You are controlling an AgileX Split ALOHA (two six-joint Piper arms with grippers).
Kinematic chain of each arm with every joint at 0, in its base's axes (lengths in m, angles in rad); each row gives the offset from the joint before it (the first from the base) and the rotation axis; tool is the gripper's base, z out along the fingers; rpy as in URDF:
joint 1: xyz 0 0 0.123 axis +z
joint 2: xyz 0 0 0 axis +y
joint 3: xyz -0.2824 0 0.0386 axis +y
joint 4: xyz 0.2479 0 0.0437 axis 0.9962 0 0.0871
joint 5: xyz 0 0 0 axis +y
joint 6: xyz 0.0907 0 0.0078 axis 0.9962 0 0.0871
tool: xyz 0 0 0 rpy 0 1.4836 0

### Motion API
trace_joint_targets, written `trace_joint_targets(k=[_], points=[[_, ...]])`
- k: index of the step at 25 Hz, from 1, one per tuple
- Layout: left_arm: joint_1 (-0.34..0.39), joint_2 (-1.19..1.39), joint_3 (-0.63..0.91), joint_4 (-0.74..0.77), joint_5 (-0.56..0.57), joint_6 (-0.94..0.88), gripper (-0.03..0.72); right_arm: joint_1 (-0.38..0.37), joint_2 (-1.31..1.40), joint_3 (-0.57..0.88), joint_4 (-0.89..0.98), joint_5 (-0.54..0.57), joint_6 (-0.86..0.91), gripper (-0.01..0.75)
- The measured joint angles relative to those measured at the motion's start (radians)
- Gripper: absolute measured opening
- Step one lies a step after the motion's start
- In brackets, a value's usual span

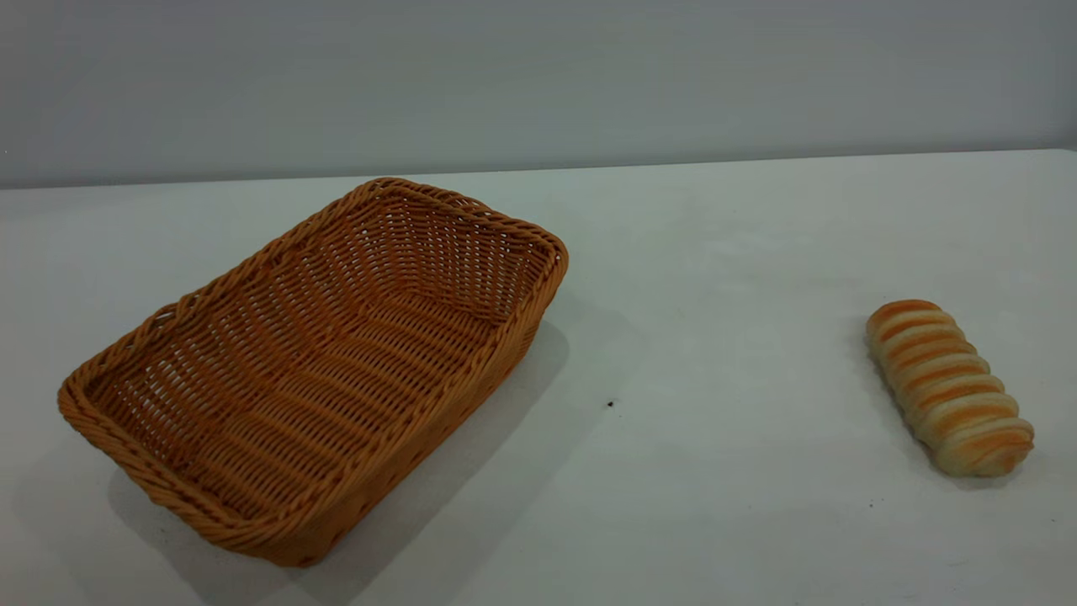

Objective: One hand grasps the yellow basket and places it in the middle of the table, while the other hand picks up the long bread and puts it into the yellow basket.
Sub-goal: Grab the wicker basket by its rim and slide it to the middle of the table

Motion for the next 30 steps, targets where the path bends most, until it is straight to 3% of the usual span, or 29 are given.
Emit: trace_joint_targets(k=[30], points=[[-0.020,0.000,0.000,0.000,-0.001,0.000,0.594,0.012,0.000,0.000,0.000,0.000,0.000,0.396]])
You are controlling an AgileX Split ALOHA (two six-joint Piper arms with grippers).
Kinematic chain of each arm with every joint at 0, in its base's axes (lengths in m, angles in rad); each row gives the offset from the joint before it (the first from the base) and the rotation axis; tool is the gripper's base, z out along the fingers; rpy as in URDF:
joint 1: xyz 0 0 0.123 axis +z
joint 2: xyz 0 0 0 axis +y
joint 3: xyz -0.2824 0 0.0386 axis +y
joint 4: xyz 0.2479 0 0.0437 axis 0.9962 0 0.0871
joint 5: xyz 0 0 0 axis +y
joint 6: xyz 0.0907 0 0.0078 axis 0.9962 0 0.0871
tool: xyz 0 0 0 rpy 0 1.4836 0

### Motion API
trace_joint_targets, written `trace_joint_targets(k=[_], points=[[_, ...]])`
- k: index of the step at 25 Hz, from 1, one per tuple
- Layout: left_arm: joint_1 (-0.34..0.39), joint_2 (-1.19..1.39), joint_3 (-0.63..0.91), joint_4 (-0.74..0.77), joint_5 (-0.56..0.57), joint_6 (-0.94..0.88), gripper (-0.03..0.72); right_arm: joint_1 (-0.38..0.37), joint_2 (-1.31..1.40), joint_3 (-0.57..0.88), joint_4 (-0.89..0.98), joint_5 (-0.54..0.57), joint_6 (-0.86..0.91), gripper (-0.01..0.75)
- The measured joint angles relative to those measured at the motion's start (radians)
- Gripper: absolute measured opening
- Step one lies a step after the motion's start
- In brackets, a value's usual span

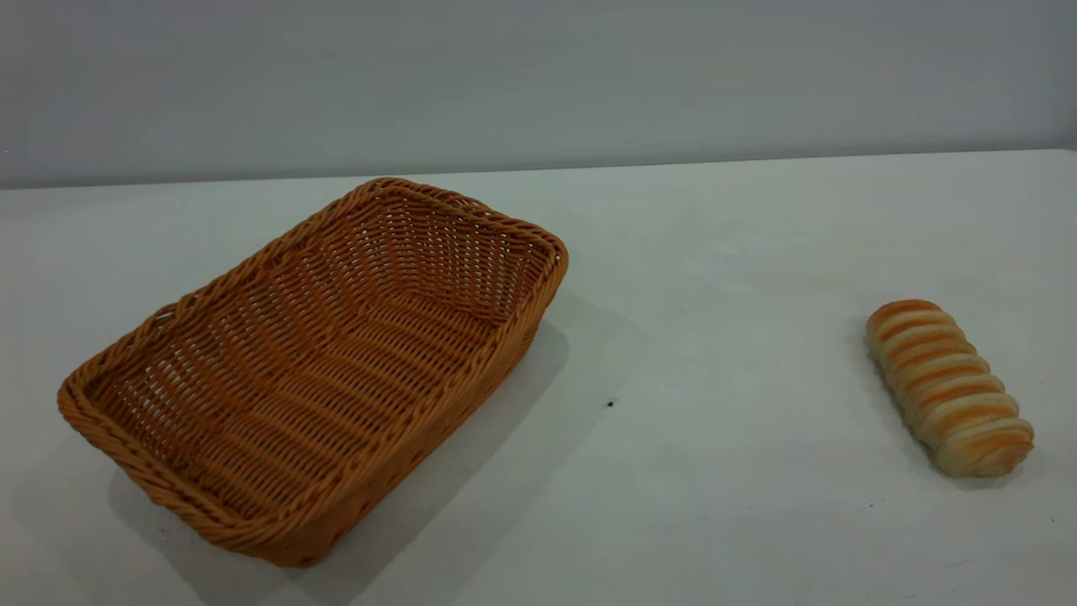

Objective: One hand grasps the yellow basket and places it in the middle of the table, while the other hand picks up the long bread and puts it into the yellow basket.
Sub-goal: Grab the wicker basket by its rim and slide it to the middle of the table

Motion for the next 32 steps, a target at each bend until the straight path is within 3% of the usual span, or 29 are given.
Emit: trace_joint_targets(k=[4,10,18,24,32], points=[[-0.045,0.000,0.000,0.000,0.001,0.000,0.594,0.043,0.000,0.000,0.000,0.000,0.000,0.396],[-0.050,0.000,0.000,0.000,0.001,-0.005,0.594,0.100,0.000,0.000,0.000,0.000,0.000,0.396],[-0.051,0.078,-0.003,-0.013,-0.052,-0.194,0.594,0.120,0.002,-0.007,-0.047,-0.002,0.072,0.396],[-0.051,0.355,-0.004,-0.013,-0.187,-0.281,0.594,0.127,0.200,-0.084,-0.167,-0.054,0.179,0.396],[-0.051,0.778,-0.004,-0.016,-0.476,-0.288,0.594,0.127,0.569,-0.213,-0.237,-0.082,0.231,0.396]])
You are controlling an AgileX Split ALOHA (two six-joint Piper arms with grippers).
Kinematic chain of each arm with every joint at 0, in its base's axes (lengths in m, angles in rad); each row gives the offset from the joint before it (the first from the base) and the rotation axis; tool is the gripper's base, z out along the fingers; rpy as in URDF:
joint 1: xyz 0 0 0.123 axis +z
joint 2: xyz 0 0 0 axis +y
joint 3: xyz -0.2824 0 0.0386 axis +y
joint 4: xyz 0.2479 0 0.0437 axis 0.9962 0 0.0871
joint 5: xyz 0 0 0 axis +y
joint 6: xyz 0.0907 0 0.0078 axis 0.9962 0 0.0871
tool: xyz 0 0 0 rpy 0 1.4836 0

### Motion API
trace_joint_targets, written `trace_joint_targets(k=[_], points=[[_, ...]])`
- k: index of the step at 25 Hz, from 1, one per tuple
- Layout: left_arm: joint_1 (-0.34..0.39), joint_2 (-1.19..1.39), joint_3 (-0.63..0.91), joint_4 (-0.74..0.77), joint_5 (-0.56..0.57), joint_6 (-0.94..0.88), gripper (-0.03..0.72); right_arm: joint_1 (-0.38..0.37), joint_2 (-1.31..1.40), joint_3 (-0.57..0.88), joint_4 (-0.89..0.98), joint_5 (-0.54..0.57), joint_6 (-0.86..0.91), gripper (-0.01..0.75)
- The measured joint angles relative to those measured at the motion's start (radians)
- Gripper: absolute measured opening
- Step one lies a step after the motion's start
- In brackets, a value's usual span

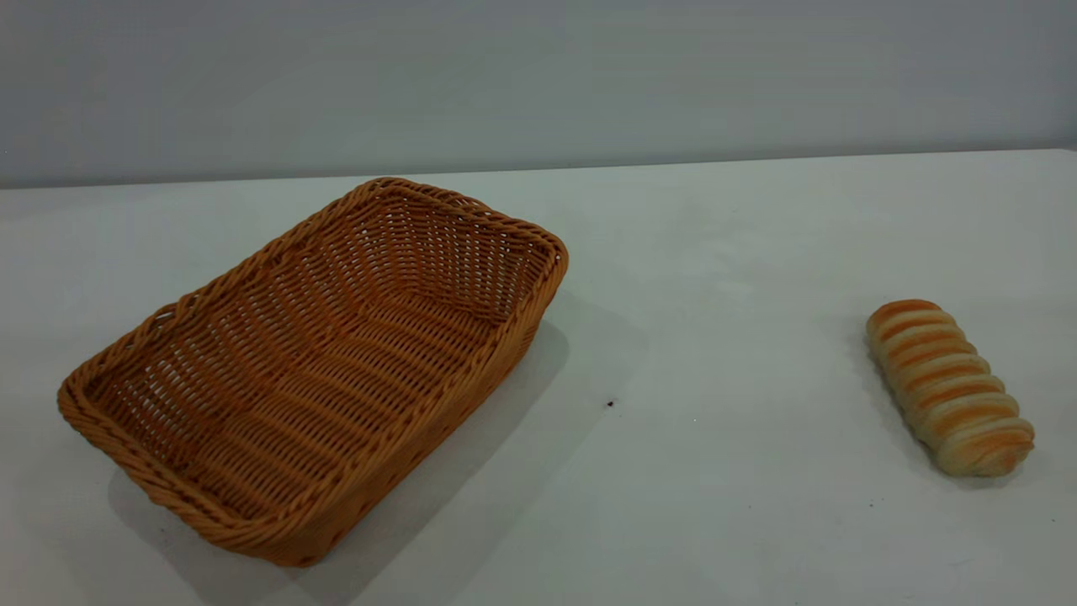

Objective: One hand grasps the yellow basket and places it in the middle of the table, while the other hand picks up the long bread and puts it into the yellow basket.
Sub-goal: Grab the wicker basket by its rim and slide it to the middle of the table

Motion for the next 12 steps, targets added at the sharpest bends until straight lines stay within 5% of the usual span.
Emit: trace_joint_targets(k=[12], points=[[0.000,0.500,-0.032,-0.149,-0.185,-0.046,0.594,0.000,0.346,-0.048,0.109,-0.076,0.002,0.396]])
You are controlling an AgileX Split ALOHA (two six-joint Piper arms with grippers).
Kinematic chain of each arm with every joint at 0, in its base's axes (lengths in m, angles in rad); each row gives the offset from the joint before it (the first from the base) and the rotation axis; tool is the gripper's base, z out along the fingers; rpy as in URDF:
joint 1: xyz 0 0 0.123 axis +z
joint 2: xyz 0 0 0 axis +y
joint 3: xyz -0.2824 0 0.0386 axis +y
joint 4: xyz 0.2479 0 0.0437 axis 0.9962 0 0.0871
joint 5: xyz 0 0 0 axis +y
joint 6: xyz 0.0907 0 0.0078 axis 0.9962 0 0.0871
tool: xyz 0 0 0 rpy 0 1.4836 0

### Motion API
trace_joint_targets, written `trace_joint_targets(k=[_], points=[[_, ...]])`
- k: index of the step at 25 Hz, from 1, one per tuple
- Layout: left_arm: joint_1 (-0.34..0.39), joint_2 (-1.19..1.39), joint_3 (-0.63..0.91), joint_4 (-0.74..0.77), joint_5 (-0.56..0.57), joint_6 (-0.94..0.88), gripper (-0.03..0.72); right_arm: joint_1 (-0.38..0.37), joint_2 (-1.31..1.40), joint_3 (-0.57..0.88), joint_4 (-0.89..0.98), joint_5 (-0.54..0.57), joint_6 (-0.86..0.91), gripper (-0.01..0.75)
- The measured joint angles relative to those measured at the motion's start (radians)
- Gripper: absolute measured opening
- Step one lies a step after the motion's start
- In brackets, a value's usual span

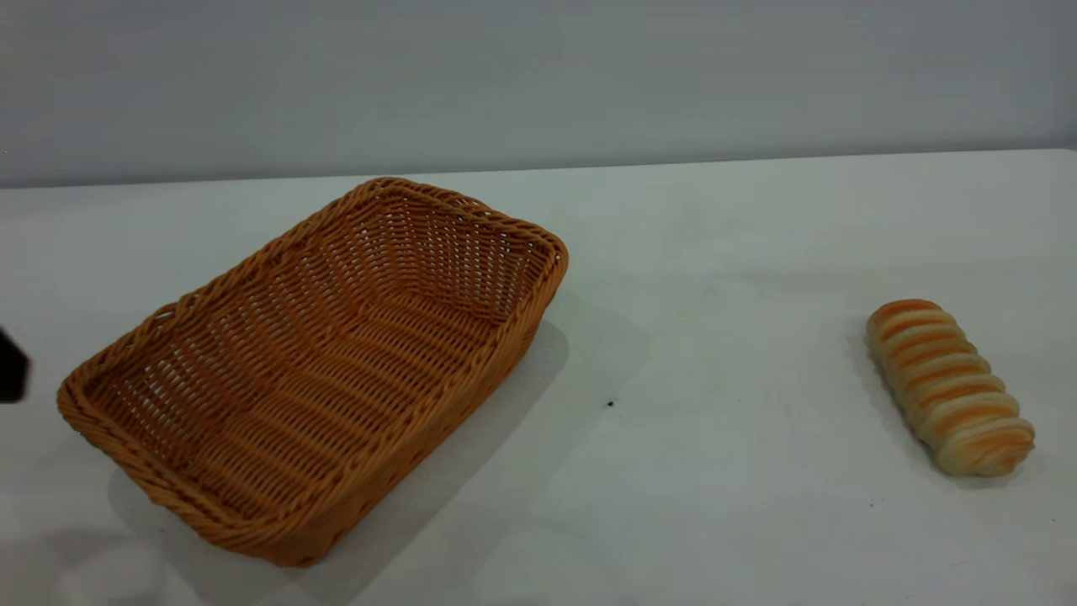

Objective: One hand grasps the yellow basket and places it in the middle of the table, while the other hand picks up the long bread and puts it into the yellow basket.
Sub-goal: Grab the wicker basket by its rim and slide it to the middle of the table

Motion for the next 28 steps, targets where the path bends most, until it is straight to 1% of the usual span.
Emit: trace_joint_targets(k=[5,9,14,20,25,28], points=[[0.000,0.146,-0.086,-0.011,0.013,-0.047,0.577,0.000,0.033,0.000,0.021,-0.032,-0.002,0.396],[0.000,0.241,-0.151,-0.011,0.048,-0.096,0.537,0.000,0.033,0.000,0.024,-0.045,-0.002,0.396],[0.000,0.341,-0.180,-0.011,0.067,-0.108,0.503,0.000,0.033,0.000,0.044,-0.054,-0.008,0.396],[0.000,0.451,-0.186,-0.012,0.013,-0.115,0.501,0.000,0.033,0.000,0.072,-0.059,-0.031,0.396],[0.000,0.526,-0.187,-0.076,-0.059,-0.114,0.501,0.000,0.033,0.000,0.085,-0.071,-0.044,0.396],[0.000,0.544,-0.195,-0.098,-0.077,-0.112,0.499,0.000,0.033,0.000,0.091,-0.080,-0.046,0.396]])
